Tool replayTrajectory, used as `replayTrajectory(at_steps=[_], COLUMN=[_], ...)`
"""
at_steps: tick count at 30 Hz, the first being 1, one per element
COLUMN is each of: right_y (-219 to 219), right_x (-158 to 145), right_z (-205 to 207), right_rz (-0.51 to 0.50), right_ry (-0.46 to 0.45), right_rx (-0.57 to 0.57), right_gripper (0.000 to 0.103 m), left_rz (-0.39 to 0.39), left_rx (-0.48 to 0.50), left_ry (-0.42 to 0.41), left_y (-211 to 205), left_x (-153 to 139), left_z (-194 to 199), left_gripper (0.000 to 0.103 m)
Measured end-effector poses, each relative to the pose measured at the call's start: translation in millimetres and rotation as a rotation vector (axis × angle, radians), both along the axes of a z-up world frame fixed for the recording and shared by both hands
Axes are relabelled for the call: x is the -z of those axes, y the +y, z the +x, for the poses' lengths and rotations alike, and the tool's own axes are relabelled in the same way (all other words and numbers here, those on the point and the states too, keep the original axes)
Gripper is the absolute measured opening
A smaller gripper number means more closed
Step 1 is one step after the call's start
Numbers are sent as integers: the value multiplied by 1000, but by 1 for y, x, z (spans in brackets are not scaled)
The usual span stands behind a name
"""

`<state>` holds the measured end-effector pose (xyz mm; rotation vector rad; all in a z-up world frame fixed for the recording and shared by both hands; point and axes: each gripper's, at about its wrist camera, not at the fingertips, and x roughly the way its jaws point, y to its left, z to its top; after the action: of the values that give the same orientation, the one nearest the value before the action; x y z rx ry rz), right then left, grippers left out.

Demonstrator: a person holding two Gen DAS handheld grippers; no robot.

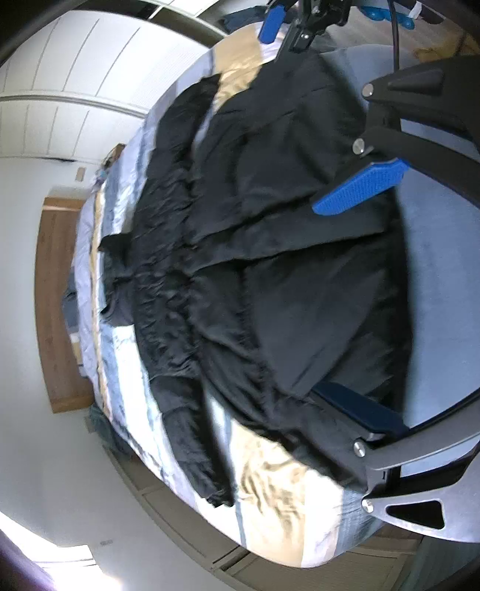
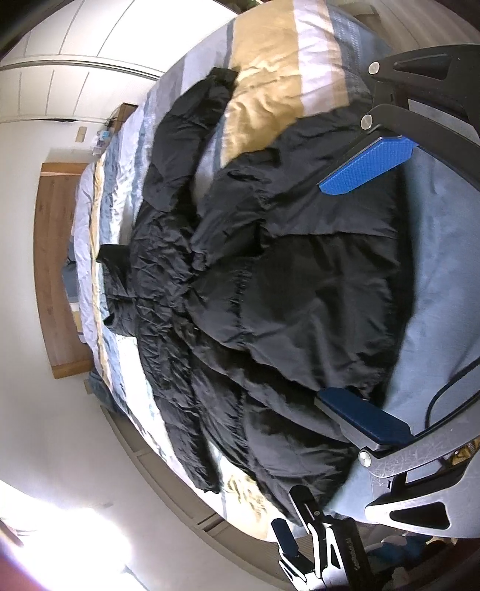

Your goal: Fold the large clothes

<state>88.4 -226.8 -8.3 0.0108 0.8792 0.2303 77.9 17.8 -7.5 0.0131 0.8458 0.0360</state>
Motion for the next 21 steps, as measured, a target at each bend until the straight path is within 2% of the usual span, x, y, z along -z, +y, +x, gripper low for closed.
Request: replayTrajectory(at_steps=[8, 21], right_y=[0, -14], right_x=[-35, -81], right_z=[40, 133], right_rz=[11, 18], right_ry=[-64, -183], right_rx=[4, 46], right_gripper=[103, 103], left_rz=[15, 40], left_rx=[-50, -108], left_ry=[-85, -167], left_y=[21, 53], left_x=[-47, -94], left_z=[46, 141], left_gripper=[93, 93])
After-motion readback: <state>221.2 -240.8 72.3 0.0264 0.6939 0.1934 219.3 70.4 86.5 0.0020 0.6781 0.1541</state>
